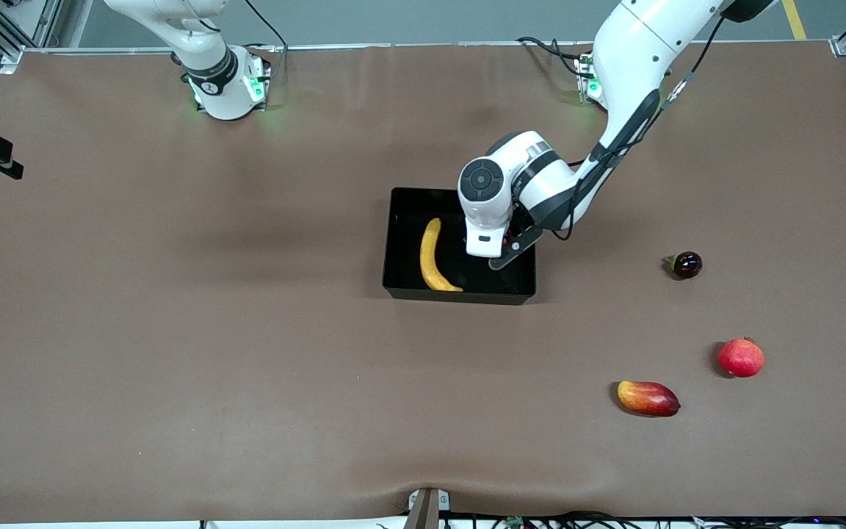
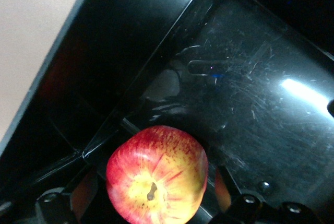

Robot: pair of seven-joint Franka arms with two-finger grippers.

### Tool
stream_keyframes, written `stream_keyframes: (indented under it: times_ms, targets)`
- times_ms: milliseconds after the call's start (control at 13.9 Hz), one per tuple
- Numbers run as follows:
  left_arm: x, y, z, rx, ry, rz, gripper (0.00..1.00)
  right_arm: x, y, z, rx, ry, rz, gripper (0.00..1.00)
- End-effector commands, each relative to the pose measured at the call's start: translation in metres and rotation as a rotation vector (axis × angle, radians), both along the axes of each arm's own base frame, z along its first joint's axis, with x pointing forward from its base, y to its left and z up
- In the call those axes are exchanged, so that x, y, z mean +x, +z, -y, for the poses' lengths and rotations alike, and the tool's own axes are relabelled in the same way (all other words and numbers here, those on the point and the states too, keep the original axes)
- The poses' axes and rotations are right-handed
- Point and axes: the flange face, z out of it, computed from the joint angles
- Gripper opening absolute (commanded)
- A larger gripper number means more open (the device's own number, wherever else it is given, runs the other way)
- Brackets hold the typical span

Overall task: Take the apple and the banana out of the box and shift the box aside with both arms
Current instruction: 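Grasp the red-yellow apple inside the black box with the left gripper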

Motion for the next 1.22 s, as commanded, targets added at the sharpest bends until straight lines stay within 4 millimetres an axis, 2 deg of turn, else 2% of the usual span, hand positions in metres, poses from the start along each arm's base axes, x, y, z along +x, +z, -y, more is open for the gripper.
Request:
stream_keyframes:
  times_ms: [0,72,144,288,576,720,792,936,1153]
  targets:
    - [0.003,0.001,0.005,0.004,0.010,0.027,0.22,-0.001,0.003,0.009,0.005,-0.008,-0.006,1.00]
    - [0.003,0.004,0.005,0.003,0.009,0.030,0.00,0.000,0.002,0.008,0.006,-0.006,-0.007,1.00]
    - [0.004,0.006,0.006,0.001,0.006,0.034,0.00,0.000,0.002,0.009,0.006,-0.008,-0.007,1.00]
    - [0.009,0.031,0.014,0.017,0.006,0.053,0.00,0.000,0.003,0.007,0.005,-0.004,-0.006,1.00]
    - [0.046,0.125,0.016,0.062,0.049,0.089,0.00,0.000,0.002,0.009,0.005,-0.008,-0.006,1.00]
    - [0.064,0.163,0.009,0.052,0.066,0.119,0.00,0.000,0.002,0.005,0.005,0.000,-0.006,1.00]
    - [0.072,0.182,0.000,0.044,0.064,0.141,0.00,0.003,-0.001,0.005,0.006,0.002,-0.012,1.00]
    - [0.095,0.209,-0.038,0.024,0.048,0.156,0.00,0.011,-0.014,0.004,0.007,0.005,-0.035,1.00]
    - [0.122,0.224,-0.101,0.028,-0.023,0.096,0.00,0.014,-0.017,-0.001,0.008,0.015,-0.039,1.00]
